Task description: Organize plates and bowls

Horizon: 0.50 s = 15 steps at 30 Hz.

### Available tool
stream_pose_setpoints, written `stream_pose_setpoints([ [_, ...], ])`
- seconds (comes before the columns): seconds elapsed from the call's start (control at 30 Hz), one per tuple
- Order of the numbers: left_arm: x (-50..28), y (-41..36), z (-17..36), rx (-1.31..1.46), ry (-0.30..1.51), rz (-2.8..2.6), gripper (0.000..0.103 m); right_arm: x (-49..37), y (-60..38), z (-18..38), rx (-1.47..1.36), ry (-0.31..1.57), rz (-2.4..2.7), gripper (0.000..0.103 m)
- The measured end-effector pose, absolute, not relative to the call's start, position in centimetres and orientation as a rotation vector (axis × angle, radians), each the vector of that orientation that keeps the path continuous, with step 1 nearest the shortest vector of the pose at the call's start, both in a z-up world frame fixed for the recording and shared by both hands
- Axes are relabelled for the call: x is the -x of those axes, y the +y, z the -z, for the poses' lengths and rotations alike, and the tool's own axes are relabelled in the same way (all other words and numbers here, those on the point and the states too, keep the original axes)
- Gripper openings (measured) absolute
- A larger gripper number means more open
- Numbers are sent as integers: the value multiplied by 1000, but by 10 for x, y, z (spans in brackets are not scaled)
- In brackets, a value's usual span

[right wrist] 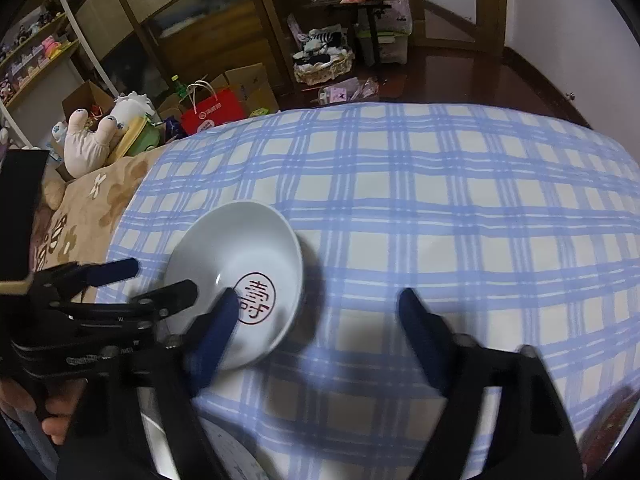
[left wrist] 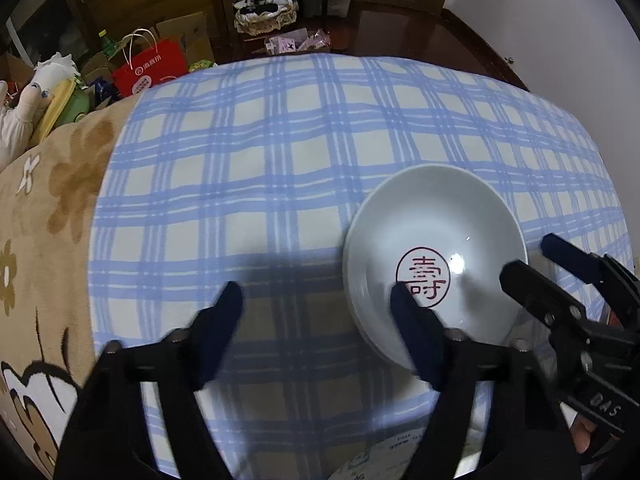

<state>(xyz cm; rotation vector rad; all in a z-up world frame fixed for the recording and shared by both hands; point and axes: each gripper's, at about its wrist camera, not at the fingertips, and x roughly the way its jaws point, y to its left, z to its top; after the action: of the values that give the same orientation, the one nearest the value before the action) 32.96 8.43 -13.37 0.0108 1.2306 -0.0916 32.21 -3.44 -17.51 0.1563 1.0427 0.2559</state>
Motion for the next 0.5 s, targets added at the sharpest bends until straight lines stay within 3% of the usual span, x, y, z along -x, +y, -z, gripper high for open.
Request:
stream_pose_setpoints([
  [0.03,-330,84,135,-2,1234,92,50,-323,-34,177,-162,1050,-261,62],
  [0.17,-334,87,143,66,1239,100,35,-327,-32,184,-168,1072,-269,47],
  [0.33,-334,85,145,134,1251,161,9,-329,-28,189,-209,1091,-323,15],
  [0.5,-327,73,137,80,1247,145,8,-324,-21,185,-162,1091,-285,12],
])
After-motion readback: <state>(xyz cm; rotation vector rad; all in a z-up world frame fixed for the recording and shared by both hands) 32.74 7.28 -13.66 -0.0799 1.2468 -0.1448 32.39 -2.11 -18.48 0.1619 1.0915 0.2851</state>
